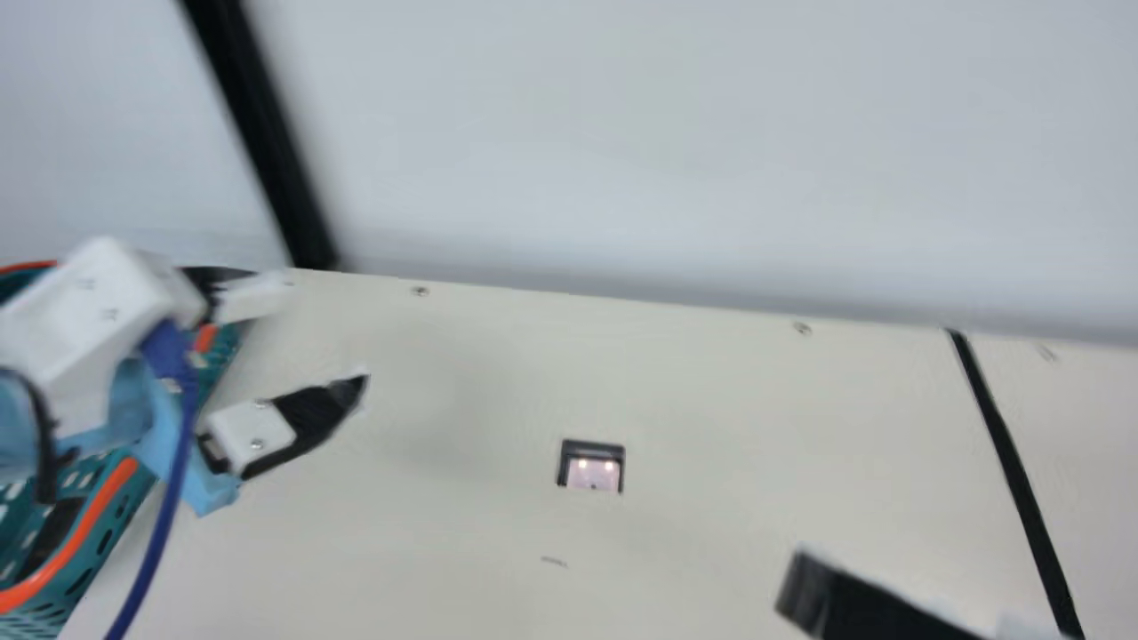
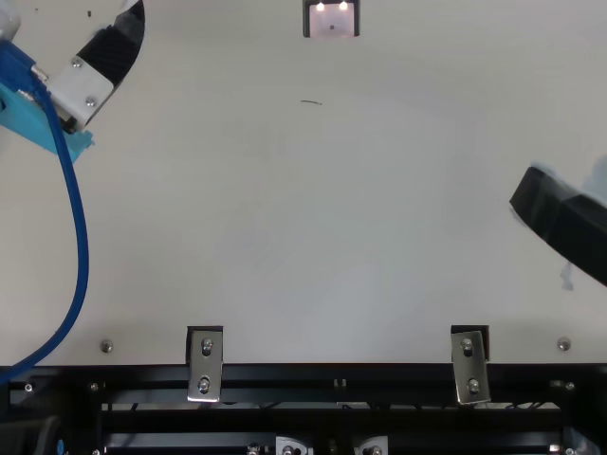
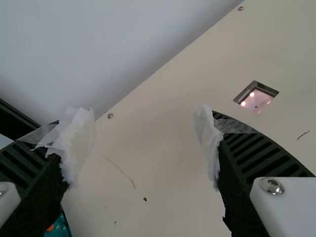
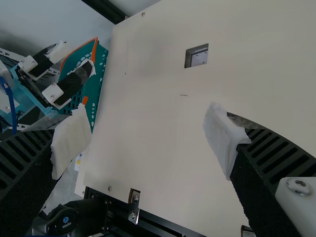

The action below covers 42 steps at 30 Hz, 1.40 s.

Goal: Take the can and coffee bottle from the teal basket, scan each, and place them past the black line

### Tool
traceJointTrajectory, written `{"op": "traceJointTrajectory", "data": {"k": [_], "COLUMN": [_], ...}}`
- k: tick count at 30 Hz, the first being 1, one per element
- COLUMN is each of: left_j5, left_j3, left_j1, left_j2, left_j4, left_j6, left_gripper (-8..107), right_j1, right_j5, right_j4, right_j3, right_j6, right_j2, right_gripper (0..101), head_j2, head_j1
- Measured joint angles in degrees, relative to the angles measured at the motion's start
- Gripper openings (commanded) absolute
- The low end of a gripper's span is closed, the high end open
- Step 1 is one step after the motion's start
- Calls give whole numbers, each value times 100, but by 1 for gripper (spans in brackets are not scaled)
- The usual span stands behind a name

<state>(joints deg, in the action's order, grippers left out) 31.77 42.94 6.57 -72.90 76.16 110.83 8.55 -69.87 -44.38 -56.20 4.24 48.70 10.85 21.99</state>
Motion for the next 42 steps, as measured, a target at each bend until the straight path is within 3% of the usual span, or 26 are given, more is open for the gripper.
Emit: {"op": "traceJointTrajectory", "data": {"k": [18, 34, 42], "left_j5": [0, -15, -669], "left_j3": [0, 30, 628], "left_j1": [0, -40, 105], "left_j2": [0, 30, -443], "left_j4": [0, -48, -565], "left_j6": [0, -27, -1233], "left_gripper": [90, 90, 90], "right_j1": [0, 0, 0], "right_j5": [0, 0, 0], "right_j4": [0, 0, 0], "right_j3": [0, 0, 0], "right_j6": [0, 0, 0], "right_j2": [0, 0, 0], "right_gripper": [101, 101, 101], "head_j2": [2845, 2903, 2903], "head_j1": [117, 117, 117]}}
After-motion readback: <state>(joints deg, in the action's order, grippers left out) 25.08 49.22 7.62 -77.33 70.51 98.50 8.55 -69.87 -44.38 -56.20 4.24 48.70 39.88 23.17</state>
